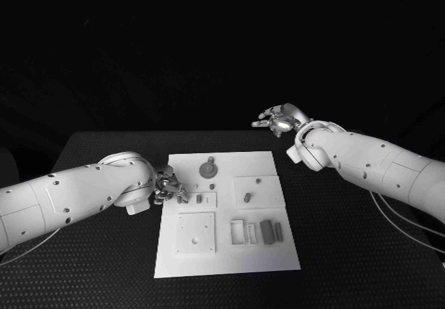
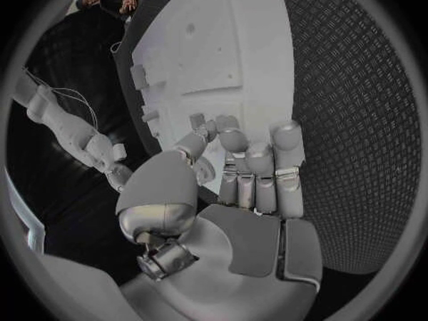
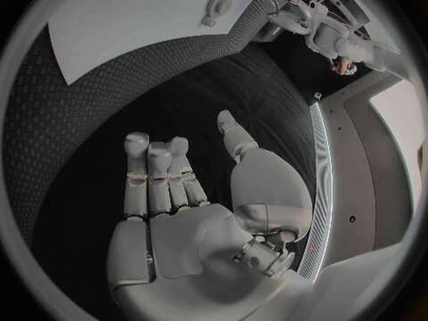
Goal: Assemble the parts on the task board
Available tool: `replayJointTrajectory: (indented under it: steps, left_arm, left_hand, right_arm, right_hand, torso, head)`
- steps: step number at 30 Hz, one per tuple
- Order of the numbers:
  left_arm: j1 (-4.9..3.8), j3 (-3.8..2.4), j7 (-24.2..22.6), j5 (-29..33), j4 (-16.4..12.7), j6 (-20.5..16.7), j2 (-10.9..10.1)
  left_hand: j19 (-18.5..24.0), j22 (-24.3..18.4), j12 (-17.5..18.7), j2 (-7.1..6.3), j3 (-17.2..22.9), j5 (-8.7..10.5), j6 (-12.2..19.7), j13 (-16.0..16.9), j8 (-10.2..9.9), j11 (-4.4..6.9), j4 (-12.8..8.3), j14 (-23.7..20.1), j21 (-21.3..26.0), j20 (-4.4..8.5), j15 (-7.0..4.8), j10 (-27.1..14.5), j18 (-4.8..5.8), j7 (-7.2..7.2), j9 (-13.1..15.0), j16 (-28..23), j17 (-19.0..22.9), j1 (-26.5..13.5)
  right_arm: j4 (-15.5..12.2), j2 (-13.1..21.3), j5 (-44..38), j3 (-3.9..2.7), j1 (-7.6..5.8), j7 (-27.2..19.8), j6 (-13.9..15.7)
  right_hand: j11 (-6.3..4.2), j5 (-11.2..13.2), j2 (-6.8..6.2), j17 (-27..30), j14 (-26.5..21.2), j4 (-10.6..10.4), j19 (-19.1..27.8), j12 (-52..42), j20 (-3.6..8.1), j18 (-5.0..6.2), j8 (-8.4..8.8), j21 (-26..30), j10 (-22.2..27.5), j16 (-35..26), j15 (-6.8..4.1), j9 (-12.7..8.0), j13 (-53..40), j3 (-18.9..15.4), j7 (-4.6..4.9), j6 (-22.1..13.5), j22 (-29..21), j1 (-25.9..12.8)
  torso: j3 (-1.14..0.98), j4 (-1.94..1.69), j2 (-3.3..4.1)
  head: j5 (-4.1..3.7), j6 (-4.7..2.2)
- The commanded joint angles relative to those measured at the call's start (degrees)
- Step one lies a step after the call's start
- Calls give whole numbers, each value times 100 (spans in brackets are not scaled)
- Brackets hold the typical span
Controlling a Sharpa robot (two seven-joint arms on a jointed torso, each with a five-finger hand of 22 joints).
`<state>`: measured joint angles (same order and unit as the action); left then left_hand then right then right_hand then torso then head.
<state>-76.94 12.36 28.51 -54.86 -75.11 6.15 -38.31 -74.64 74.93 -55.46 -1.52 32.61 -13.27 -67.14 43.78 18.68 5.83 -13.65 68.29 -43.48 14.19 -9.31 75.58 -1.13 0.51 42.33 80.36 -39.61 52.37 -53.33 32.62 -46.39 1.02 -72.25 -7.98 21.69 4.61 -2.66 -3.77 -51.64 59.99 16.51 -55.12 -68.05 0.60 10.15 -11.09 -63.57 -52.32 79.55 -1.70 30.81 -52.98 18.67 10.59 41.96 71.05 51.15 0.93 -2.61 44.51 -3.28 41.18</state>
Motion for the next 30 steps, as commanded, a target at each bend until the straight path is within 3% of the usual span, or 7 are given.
replayJointTrajectory:
  steps: [1, 30]
  left_arm:
    - [23, 23, 100, -68, 41, 217, -5]
    - [21, -9, 128, -21, 169, 329, 72]
  left_hand:
    - [-45, 112, -17, 242, 192, -45, -31, 10, 6, 4, -217, 124, -32, 5, -178, 47, -182, -4, 521, 40, -11, 317]
    - [-51, 114, -28, 229, 184, -88, -53, 15, 13, 13, -226, 137, -58, -2, -184, 69, -177, -13, 539, 60, -22, 344]
  right_arm:
    - [-4, -2, -41, -3, 2, -32, -67]
    - [-3, 3, -41, -3, 18, -33, -66]
  right_hand:
    - [-7, -5, 29, 6, -57, 1, 16, -25, 17, 485, -26, 20, 46, 28, 1, -7, 5, -46, 45, 0, -10, -33]
    - [-7, -5, 28, 11, -57, 1, 16, -30, 18, 485, -26, 20, 48, 31, 1, -9, 12, -49, 45, -1, -11, -35]
  torso:
    - [-4, -3, -1]
    - [-1, -6, -2]
  head:
    - [-3, 3]
    - [-6, 20]
